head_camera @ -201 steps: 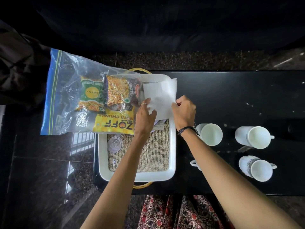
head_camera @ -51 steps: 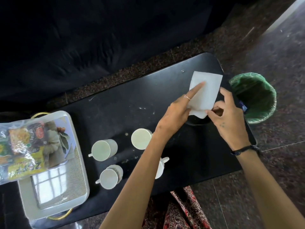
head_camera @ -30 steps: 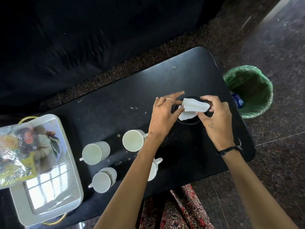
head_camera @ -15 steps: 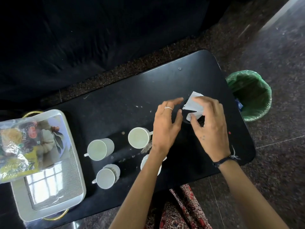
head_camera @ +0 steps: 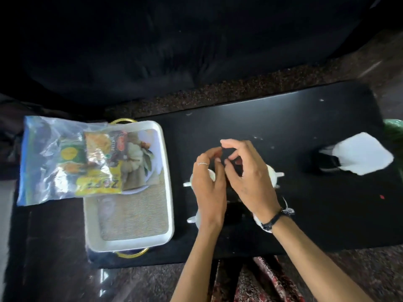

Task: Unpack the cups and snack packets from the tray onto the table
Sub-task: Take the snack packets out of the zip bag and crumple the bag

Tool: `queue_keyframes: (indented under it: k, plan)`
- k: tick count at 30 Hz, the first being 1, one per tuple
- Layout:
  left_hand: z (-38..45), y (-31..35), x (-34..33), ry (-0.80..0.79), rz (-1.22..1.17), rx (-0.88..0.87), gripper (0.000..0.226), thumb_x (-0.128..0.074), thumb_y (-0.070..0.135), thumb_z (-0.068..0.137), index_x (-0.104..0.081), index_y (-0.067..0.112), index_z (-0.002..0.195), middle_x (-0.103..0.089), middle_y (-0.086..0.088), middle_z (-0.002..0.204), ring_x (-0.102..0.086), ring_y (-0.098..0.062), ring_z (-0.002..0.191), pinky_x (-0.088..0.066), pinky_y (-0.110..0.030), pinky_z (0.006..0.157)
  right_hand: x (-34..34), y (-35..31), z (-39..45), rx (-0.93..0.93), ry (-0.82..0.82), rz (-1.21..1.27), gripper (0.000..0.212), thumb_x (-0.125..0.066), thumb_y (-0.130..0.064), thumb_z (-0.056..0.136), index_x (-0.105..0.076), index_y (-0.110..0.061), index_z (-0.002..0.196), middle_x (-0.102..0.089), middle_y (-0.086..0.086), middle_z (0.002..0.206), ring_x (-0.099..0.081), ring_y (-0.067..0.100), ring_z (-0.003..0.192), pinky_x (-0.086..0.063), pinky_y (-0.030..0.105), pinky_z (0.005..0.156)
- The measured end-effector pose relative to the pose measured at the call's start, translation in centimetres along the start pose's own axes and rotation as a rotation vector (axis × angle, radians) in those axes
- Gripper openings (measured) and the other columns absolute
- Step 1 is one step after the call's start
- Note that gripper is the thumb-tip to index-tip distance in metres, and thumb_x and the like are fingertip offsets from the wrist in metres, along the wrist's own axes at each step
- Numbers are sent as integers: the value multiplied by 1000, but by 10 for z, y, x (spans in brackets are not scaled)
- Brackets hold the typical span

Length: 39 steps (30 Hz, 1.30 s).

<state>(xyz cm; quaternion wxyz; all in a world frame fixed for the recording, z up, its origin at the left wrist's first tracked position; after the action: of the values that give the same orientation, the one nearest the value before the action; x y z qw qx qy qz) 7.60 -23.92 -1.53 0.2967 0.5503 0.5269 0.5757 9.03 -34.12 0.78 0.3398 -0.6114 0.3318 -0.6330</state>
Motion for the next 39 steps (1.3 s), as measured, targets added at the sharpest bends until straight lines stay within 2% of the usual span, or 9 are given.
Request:
queue_keyframes:
  k: [6,10,15,18,20,25,30,34,39]
  plan:
    - [29,-58,116,229,-169,313,39,-56,20,92,-45,25,130,-52,17,124,-47,12,113,-41,-22,96,-125,-41,26,-83,-304,125,50,-61,-19,85,-42,-27,131,-52,-9,128,-52,4,101,-46,19,85]
    - [46,-98,181,411,-269,502,59,-58,25,91,-28,25,141,-36,3,147,-39,-14,131,-34,-32,100,-203,-68,54,-61,-431,127,49,-63,-17,84,-44,-21,129,-52,-2,129,-49,7,104,-42,21,85]
    - [65,-139,224,619,-369,701,83,-67,21,86,-12,22,148,-15,-5,155,-28,-16,134,-27,-33,107,-268,-90,93,22,-522,-8,46,-62,-16,85,-45,-16,128,-57,5,121,-49,19,114,-46,36,92]
    - [77,-158,243,740,-428,795,90,-71,20,82,-10,19,148,-17,-8,155,-28,-27,138,-27,-42,112,-297,-102,118,126,-531,-152,46,-61,-17,85,-47,-14,129,-55,6,130,-46,25,117,-40,32,92]
    - [85,-168,252,800,-499,807,88,-70,16,82,-11,16,147,-22,-11,154,-32,-28,137,-29,-38,108,-315,-112,135,210,-505,-257,51,-60,-19,85,-44,-13,133,-51,5,137,-42,26,120,-34,30,94]
    - [94,-186,263,837,-596,812,78,-68,15,85,-18,18,145,-37,-16,144,-45,-28,125,-37,-36,101,-358,-113,166,157,-602,-437,68,-60,-28,85,-31,-15,145,-45,3,144,-34,29,129,-32,38,99]
    - [97,-193,271,840,-656,791,72,-68,20,84,-24,16,140,-41,-2,114,-44,-13,99,-36,-28,87,-376,-104,169,84,-579,-361,52,-62,-30,83,-48,-16,131,-62,1,123,-42,29,118,-34,39,93]
    - [97,-191,271,785,-676,807,78,-69,32,82,-25,10,142,-39,-14,141,-45,-25,122,-37,-41,103,-363,-99,165,-23,-549,-160,35,-64,-21,80,-62,-16,114,-69,-1,101,-52,26,110,-44,40,94]
    - [98,-172,268,654,-750,649,68,-69,36,77,-47,-1,130,-55,-25,131,-52,-40,122,-39,-59,102,-329,-93,156,-135,-481,53,21,-63,-14,78,-69,-16,98,-65,-4,88,-63,14,93,-48,22,72]
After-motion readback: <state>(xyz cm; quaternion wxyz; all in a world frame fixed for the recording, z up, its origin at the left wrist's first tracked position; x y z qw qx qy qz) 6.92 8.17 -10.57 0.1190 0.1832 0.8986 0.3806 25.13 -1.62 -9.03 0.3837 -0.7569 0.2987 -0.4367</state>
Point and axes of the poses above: each hand's wrist, its own z-axis towards the middle knuckle, its own x-axis out of the back of the hand, y = z × x, the point moved 5 cm from there along z, towards the middle knuckle
